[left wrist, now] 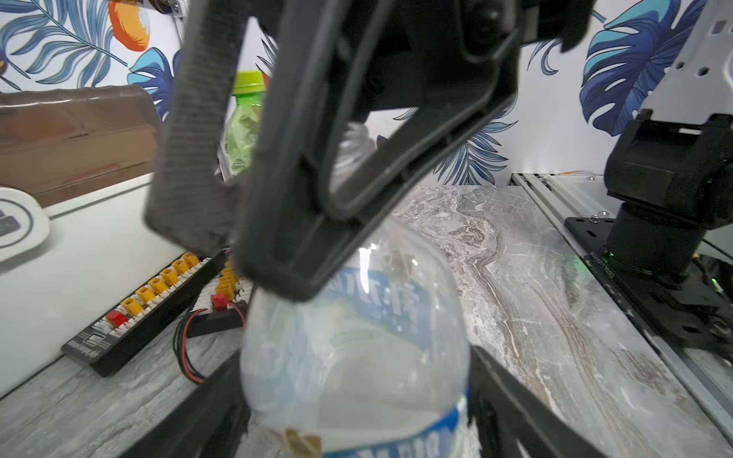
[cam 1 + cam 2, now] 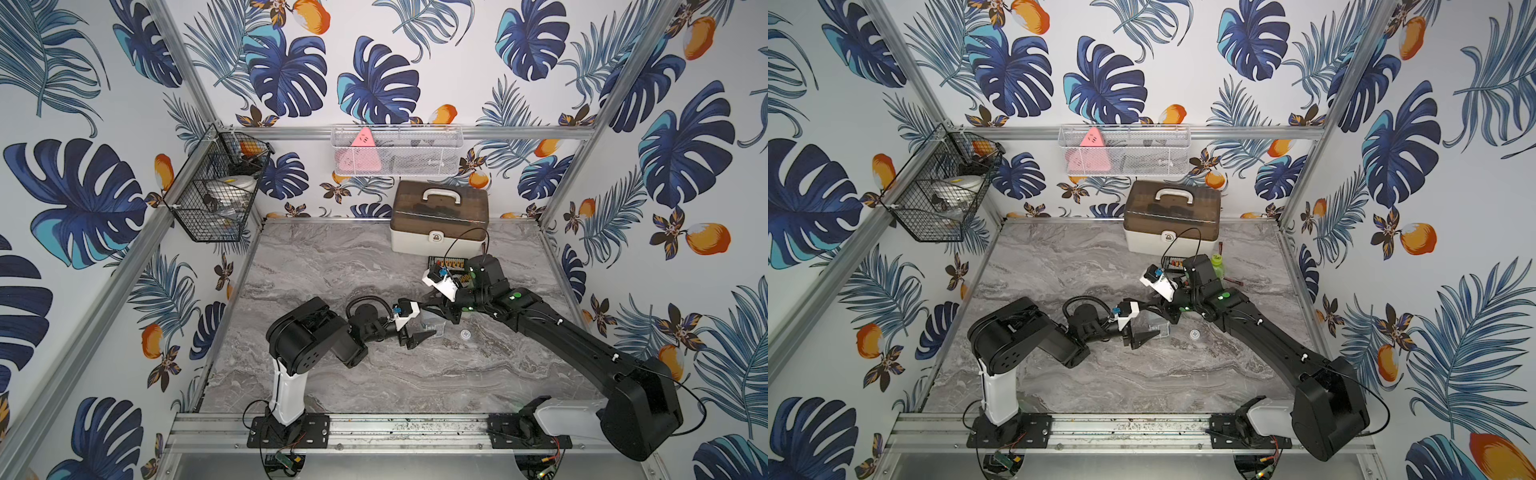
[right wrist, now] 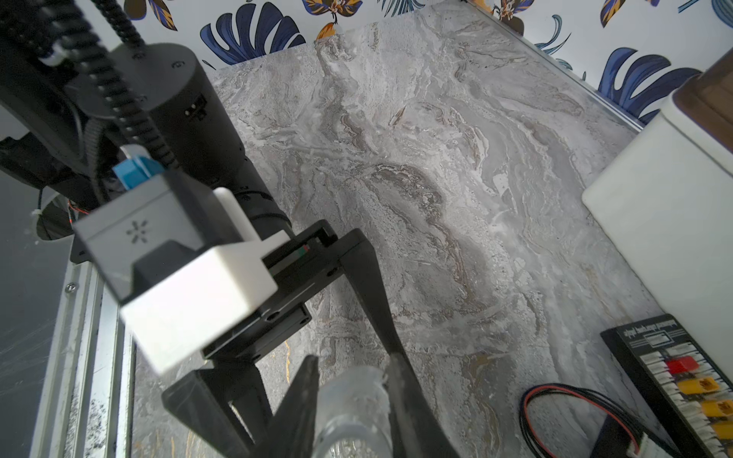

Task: Screw on the bottle caps
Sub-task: Pick up the plastic bottle at the center of the board.

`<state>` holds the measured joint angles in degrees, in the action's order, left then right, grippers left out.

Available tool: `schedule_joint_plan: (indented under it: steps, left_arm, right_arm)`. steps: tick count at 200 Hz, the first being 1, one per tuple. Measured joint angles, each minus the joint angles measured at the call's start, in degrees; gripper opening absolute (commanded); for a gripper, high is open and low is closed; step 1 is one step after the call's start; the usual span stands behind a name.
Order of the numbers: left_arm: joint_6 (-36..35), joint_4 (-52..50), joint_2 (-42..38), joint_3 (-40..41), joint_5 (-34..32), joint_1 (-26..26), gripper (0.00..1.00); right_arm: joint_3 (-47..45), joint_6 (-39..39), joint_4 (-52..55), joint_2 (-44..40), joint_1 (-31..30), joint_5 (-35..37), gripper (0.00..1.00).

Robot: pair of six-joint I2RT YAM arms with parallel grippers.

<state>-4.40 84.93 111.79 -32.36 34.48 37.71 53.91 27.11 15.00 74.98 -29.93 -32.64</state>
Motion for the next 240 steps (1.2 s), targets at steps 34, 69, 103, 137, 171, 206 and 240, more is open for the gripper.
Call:
schedule_joint_plan:
  steps: [34, 69, 103, 137, 171, 206, 240]
  left_arm:
    - [0.2, 0.3, 0.6, -0.2, 0.7, 0.0, 0.76]
    - [0.5, 0.6, 0.7, -0.1, 0.7, 0.3, 0.71]
    - [0.3, 0.6, -0.4, 0.9, 0.0, 0.3, 0.7]
    - [-0.3, 0.7, -1.1, 2.4, -1.2, 0.1, 0.7]
    - [-1.7, 1.6, -1.5, 3.6, -2.6, -1.1, 0.69]
    - [-2.0, 2.0, -1.4, 3.8, -3.1, -3.0, 0.68]
    - [-1.9, 2.3, -1.3, 3.8, -3.1, -4.0, 0.68]
  right_arm:
    - [-1.2, -0.8, -2.0, -0.5, 0.0, -0.2, 0.2]
    - [-1.7, -1.0, -2.5, -1.0, 0.0, 0.1, 0.31]
    - [0.0, -1.6, -0.1, -1.9, -0.1, 1.1, 0.57]
    - [7.6, -4.2, 6.2, -3.0, 0.0, 3.7, 0.63]
    - [20.6, -7.3, 21.4, -0.1, 0.0, 10.5, 0.64]
    - [22.9, -8.2, 38.6, 3.1, 0.0, 22.8, 0.68]
    - [17.3, -5.0, 44.7, 7.5, 0.0, 30.9, 0.66]
